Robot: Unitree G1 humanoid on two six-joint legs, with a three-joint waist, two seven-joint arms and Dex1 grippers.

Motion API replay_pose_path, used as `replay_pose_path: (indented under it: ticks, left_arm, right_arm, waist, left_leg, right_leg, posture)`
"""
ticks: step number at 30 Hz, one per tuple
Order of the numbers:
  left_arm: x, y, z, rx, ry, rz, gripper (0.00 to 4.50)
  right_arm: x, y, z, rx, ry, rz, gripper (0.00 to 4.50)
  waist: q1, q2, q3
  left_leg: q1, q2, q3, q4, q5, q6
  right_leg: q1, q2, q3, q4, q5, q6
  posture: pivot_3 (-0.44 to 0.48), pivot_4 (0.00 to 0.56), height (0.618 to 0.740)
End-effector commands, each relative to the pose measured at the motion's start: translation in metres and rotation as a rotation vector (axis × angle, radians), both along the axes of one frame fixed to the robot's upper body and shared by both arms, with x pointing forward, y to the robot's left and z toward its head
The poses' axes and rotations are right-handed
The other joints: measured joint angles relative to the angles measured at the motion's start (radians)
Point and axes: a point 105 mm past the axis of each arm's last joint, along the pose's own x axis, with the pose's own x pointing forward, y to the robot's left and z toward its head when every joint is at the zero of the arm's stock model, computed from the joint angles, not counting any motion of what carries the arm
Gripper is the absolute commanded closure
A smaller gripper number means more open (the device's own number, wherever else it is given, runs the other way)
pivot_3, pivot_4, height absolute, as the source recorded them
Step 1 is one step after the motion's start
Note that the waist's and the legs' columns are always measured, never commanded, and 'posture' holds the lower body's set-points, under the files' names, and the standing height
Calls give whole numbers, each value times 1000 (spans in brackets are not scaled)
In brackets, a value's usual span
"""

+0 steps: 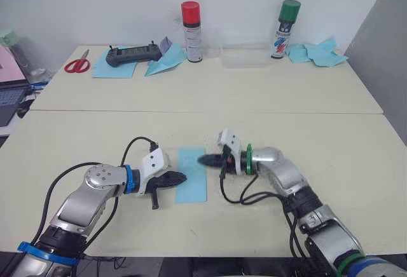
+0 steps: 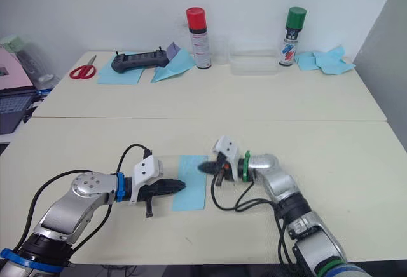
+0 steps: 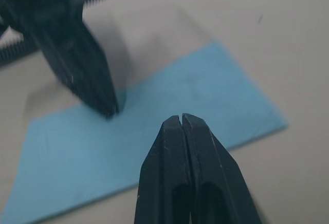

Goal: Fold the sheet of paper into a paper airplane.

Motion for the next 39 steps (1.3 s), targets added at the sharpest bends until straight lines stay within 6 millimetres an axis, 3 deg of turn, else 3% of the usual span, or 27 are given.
replay_pose_path:
  ticks: [1, 5, 10, 16, 21, 24, 29, 31, 35, 39]
  left_arm:
    - [-10, 6, -21, 57, 87, 28, 4500]
    - [-19, 1, -25, 55, 105, 18, 4500]
    - [-23, -2, -27, 45, 115, 28, 4500]
    - [-27, 0, -29, 46, 127, 49, 4500]
    - [-28, 1, -29, 51, 129, 54, 4500]
    - [-24, 1, -27, 49, 121, 54, 4500]
    - [-13, -1, -26, 29, 97, 59, 4500]
    - [-7, -3, -25, 16, 83, 59, 4500]
    - [3, -10, -19, -36, 69, 63, 4500]
    - [14, -7, -3, -118, 63, 110, 4500]
  right_arm:
    - [-10, 0, -15, -75, 26, 42, 4472]
    - [-36, -7, -38, -175, 70, 174, 4472]
    - [-71, -17, -51, -235, 215, 316, 4472]
    - [-106, -29, -57, -278, 372, 430, 4472]
    - [-119, -36, -57, -291, 428, 471, 4472]
    - [-108, -43, -42, -250, 393, 435, 4472]
    - [-63, -46, 17, -65, 214, 233, 4472]
    - [-46, -41, 31, -8, 132, 142, 4472]
    - [-22, -29, 24, 4, 55, -18, 4472]
    - [-20, -18, 4, -34, 42, -30, 4472]
  waist:
    - [0, 0, -1]
    - [0, -1, -3]
    - [1, -1, -16]
    - [2, 0, -27]
    - [2, -3, -32]
    - [5, -5, -33]
    - [16, -5, -28]
    - [18, -3, -26]
    - [26, -2, -25]
    - [30, -3, -24]
  left_leg:
    - [1, 0, 0, 0, 0, 0]
    - [0, 0, 0, -3, -1, 0]
    - [2, -1, 0, -11, -1, -1]
    - [3, -1, -2, -15, -3, -2]
    - [3, -1, -2, -15, -5, -3]
    - [3, -1, -3, -15, -6, -4]
    - [2, -2, -4, -15, -6, -4]
    - [2, -2, -4, -14, -6, -4]
    - [2, -2, -4, -14, -4, -3]
    - [2, -4, -3, -12, -4, -3]
  right_leg:
    - [0, 0, 0, -1, 0, 0]
    - [1, 0, -1, -5, 1, 2]
    - [1, -1, -1, -6, -2, 4]
    - [1, -1, -2, -7, -6, 2]
    - [2, -1, -2, -7, -10, 4]
    - [2, -1, -3, -7, -12, 3]
    - [2, -2, -4, -7, -12, 3]
    - [2, -2, -4, -6, -11, 3]
    - [2, -1, -4, -6, -8, 5]
    - [-1, -4, -3, -6, -8, 5]
  posture:
    - [0, 150, 740]
    - [0, 150, 740]
    - [0, 150, 740]
    - [0, 150, 740]
    - [0, 150, 740]
    - [0, 150, 740]
    - [0, 150, 740]
    - [0, 150, 740]
    - [0, 150, 740]
    - [0, 150, 740]
